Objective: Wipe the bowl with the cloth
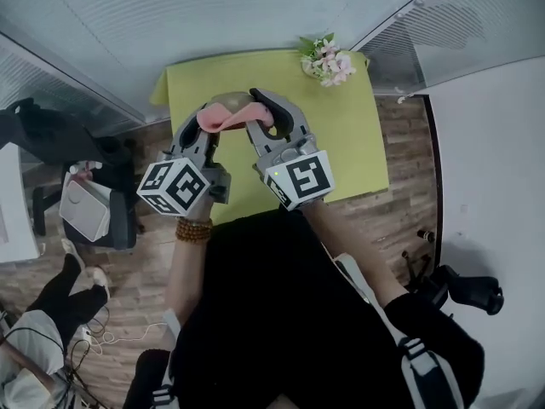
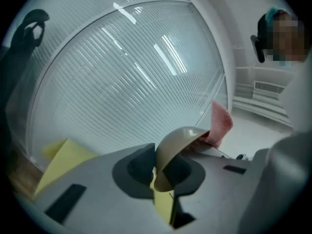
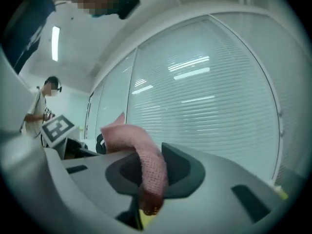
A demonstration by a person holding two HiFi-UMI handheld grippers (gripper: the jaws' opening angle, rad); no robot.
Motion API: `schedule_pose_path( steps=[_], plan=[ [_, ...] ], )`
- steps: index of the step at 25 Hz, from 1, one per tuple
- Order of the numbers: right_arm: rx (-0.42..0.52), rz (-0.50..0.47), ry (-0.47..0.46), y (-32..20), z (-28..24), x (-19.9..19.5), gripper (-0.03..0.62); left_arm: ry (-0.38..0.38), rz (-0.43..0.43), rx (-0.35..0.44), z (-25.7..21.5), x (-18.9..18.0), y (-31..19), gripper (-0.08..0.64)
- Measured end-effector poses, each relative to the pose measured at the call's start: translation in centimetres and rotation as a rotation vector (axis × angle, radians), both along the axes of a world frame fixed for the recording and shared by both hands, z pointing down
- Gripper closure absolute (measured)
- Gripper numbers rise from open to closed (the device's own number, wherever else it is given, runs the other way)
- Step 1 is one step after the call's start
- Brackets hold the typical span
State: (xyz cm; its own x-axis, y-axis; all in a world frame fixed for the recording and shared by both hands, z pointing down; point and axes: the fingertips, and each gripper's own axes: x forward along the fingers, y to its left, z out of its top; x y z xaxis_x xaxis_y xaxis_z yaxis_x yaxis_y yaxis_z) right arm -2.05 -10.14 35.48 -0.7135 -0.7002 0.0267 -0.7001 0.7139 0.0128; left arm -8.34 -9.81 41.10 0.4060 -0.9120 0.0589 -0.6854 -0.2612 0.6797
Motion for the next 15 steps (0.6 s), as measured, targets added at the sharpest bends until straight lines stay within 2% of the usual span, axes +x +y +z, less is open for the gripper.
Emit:
schedule_pose_path(
  steps=[2,4,7,10,11,12,14,15],
  plan=[
    [-0.083,0.02,-0.083,-0.2,0.3,0.0,0.528,0.085,-0.051,-0.004,0.1,-0.5,0.1,0.528],
    [-0.152,0.043,-0.15,-0.3,0.9,0.2,0.524,0.132,-0.082,-0.005,0.2,-0.8,0.2,0.521],
    [-0.252,0.075,-0.226,-0.5,2.0,0.6,0.518,0.142,-0.101,-0.003,0.5,-1.0,0.3,0.514],
    [-0.334,0.089,-0.249,-0.6,3.0,0.8,0.518,0.124,-0.118,-0.009,0.8,-1.2,0.5,0.514],
    [-0.374,0.088,-0.261,-0.8,3.5,0.9,0.518,0.092,-0.129,-0.004,0.7,-1.3,0.5,0.512],
    [-0.432,0.08,-0.29,-1.1,4.1,0.9,0.518,0.022,-0.142,0.014,0.4,-1.4,0.5,0.512],
    [-0.598,0.026,-0.385,-1.6,5.5,1.1,0.526,-0.231,-0.146,0.096,-0.9,-1.0,0.6,0.514],
    [-0.674,-0.017,-0.422,-1.8,6.1,1.3,0.532,-0.361,-0.115,0.144,-1.6,-0.4,0.6,0.512]
  ],
)
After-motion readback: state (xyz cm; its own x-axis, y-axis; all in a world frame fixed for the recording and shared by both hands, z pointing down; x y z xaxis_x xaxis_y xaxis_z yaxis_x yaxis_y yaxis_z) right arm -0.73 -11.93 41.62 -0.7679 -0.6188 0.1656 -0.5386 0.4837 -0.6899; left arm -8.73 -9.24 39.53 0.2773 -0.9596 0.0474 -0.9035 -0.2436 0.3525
